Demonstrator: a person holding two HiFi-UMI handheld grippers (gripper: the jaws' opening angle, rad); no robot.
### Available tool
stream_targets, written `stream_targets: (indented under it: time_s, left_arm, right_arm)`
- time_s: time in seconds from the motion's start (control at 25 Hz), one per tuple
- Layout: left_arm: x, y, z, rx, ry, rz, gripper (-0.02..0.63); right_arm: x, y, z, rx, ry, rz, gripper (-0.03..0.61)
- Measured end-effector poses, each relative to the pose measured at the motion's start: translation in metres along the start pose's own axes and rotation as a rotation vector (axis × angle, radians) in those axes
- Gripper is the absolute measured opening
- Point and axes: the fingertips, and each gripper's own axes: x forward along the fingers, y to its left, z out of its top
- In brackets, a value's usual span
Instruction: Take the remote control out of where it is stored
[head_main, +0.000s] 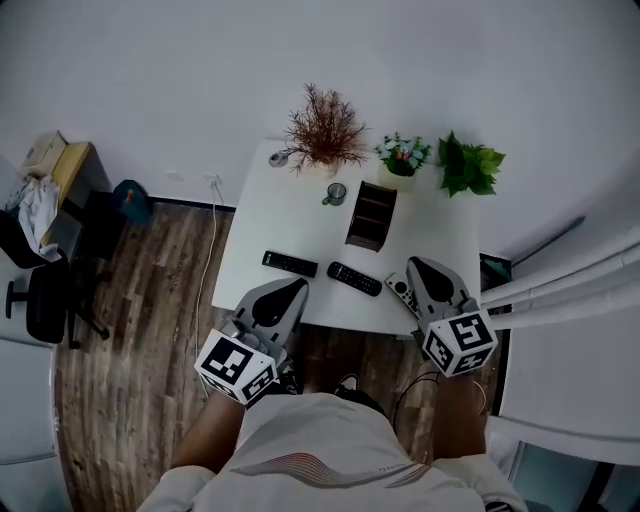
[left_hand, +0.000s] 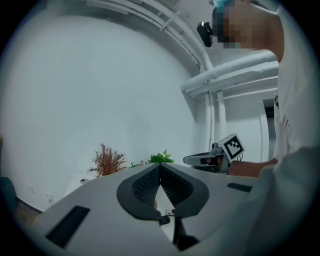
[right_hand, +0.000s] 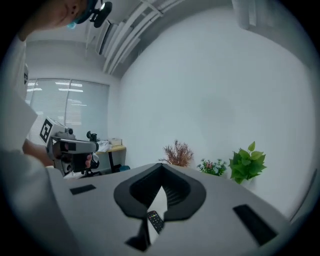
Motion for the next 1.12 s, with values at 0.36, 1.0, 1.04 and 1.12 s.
stream_targets:
  time_s: [0.36,1.0,1.04,1.12]
  left_arm:
    - [-0.008,-0.025,0.008,0.048,-0.03,-0.021,0.009]
    - [-0.02,-0.025,0.014,0.056,-0.042,-0.026,0.009]
    - [-0.021,-0.026,0.014,0.056,-0.044,-0.029,0.009]
    - [-0.022,-0.027,0.015,0.054,-0.049,-0.034,0.009]
  right_arm:
    - [-0.041,0.019,0.014,-0.035,-0.099,-0.056,0.012]
    - [-0.047,0.032,0.01,-0.048,-0.082,-0.075,0.012]
    - [-0.047,0.033,0.011,-0.048,-0.082,-0.077,0.012]
    - [-0.049,0.034,0.011,-0.046,-0.08,-0.079,0.011]
